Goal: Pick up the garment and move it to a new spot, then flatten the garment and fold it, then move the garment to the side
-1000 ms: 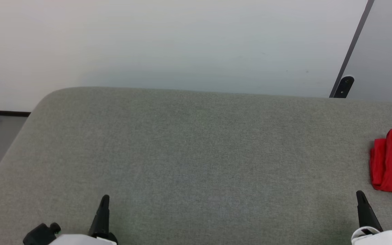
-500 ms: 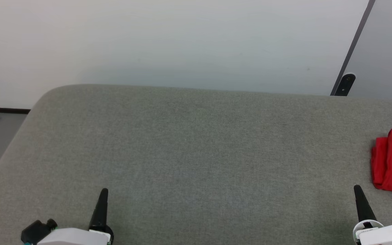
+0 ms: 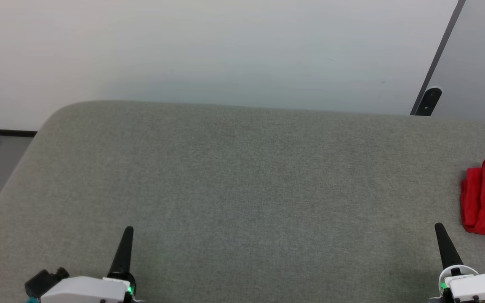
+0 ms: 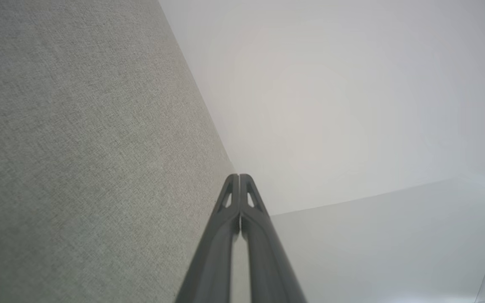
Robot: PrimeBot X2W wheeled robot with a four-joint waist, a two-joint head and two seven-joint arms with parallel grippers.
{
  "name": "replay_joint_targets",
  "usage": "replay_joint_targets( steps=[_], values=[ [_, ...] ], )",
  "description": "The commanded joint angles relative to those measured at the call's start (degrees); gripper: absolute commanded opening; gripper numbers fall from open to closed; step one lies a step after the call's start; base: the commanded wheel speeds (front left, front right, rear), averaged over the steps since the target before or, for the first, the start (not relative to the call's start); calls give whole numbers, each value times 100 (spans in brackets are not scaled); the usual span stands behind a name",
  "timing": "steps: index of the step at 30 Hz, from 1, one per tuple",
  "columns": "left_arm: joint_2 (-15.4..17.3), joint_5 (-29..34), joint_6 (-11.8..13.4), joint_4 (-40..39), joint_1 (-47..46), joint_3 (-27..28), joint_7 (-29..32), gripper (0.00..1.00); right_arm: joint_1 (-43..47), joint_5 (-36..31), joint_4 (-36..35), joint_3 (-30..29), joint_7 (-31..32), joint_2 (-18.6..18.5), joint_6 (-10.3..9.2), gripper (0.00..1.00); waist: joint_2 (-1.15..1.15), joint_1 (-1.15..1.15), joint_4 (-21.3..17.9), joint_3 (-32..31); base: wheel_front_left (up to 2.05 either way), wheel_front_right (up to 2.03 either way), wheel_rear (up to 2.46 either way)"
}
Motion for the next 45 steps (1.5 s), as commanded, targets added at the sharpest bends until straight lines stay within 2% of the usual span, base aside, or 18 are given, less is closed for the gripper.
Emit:
replay_joint_targets(
  steps=[1, 45],
  values=[
    [0, -138, -12, -27, -118, 37, 33, 0, -154, 185, -18, 14, 34, -3, -3, 0, 0, 0, 1, 6, 0, 0, 0],
    [-85, -1888, -17, 45, -406, 247, 535, 0, -458, 2335, 107, 55, 525, 58, -6, 0, 0, 0, 35, 183, 0, 0, 0]
  ],
)
